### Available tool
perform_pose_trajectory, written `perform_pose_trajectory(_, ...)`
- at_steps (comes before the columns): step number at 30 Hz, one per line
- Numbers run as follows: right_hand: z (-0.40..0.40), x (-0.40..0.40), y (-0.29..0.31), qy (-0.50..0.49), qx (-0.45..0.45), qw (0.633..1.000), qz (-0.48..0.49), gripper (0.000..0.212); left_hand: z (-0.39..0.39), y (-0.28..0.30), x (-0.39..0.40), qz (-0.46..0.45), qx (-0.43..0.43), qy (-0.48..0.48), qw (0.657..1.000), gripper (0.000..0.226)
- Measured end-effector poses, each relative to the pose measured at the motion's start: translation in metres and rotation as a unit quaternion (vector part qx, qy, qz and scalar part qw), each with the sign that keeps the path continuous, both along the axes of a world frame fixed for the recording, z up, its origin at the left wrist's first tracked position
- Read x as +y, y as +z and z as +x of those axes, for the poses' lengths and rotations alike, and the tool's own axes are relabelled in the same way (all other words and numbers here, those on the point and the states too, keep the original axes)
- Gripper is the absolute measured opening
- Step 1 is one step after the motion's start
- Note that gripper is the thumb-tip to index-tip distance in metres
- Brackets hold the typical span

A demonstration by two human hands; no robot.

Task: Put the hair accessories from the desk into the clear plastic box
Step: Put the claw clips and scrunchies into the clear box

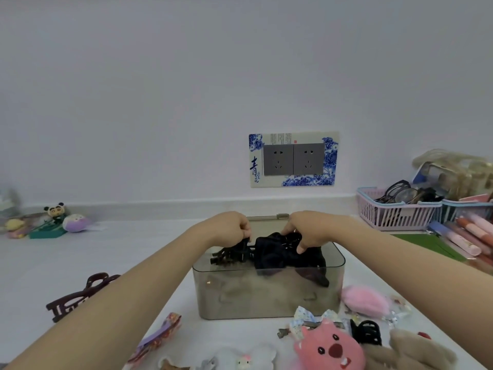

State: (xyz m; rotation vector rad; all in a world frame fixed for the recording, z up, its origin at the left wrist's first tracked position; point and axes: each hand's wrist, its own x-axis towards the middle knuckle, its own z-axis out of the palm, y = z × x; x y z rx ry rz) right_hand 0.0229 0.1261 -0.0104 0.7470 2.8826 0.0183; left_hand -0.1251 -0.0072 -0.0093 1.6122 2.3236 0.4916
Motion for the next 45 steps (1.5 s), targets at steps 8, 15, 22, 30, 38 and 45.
perform_pose_trajectory(8,0.010,-0.004,0.001,0.011,0.088,0.996,-0.018,0.045,0.005,-0.007,0.005,0.069,-0.033,0.043,0.996,0.022)
perform_pose_trajectory(15,0.027,-0.029,0.015,0.032,0.242,0.959,-0.144,0.022,0.037,0.007,0.006,0.020,-0.125,-0.016,0.992,0.015)
perform_pose_trajectory(22,0.041,-0.044,0.013,0.007,0.189,0.929,-0.317,0.026,0.044,0.013,-0.008,0.021,-0.166,-0.009,0.986,0.005)
perform_pose_trajectory(30,0.008,-0.080,0.018,-0.005,0.244,0.845,-0.476,0.014,0.022,0.030,-0.067,0.162,-0.248,0.044,0.954,0.010)
perform_pose_trajectory(38,-0.049,-0.137,0.020,-0.033,0.333,0.870,-0.363,0.018,-0.045,0.019,-0.135,0.148,0.028,0.207,0.967,0.016)
perform_pose_trajectory(45,-0.074,-0.148,0.010,-0.040,0.350,0.914,-0.200,0.028,-0.080,-0.020,-0.179,-0.163,0.061,0.207,0.963,0.063)
